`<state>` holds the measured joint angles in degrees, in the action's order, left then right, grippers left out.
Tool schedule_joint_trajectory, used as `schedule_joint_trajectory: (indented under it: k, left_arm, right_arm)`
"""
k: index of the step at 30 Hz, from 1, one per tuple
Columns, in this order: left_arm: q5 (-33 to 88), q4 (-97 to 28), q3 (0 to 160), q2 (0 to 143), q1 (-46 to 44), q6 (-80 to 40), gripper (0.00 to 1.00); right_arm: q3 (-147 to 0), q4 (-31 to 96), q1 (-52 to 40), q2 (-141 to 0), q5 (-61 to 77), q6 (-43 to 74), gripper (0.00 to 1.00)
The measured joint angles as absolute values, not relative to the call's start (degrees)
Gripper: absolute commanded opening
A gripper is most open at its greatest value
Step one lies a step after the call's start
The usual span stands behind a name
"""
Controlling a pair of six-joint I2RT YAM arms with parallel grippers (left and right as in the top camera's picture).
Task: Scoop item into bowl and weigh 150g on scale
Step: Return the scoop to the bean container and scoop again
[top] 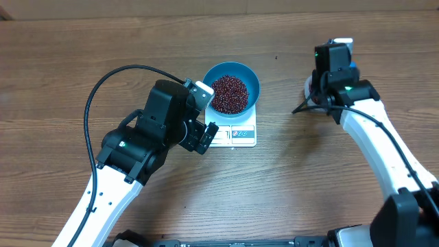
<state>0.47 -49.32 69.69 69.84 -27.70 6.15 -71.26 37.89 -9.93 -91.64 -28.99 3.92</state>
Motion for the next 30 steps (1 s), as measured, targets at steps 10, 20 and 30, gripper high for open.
schedule_joint_trajectory:
  k: [10, 20, 30]
  left_arm:
    - [0.47, -49.32, 69.69, 69.84, -27.70, 6.15, 1.00]
    - [0.47, -49.32, 69.69, 69.84, -27.70, 6.15, 1.00]
    - [0.47, -49.32, 69.69, 69.84, -27.70, 6.15, 1.00]
  right_arm:
    - [-71.26, 40.49, -9.96, -97.73, -27.79, 5.39, 0.04]
    - [-71.26, 40.45, -9.91, -99.50, -21.85, 5.63, 0.04]
    - [-71.79, 40.25, -6.72, -99.50, -12.93, 7.55, 0.04]
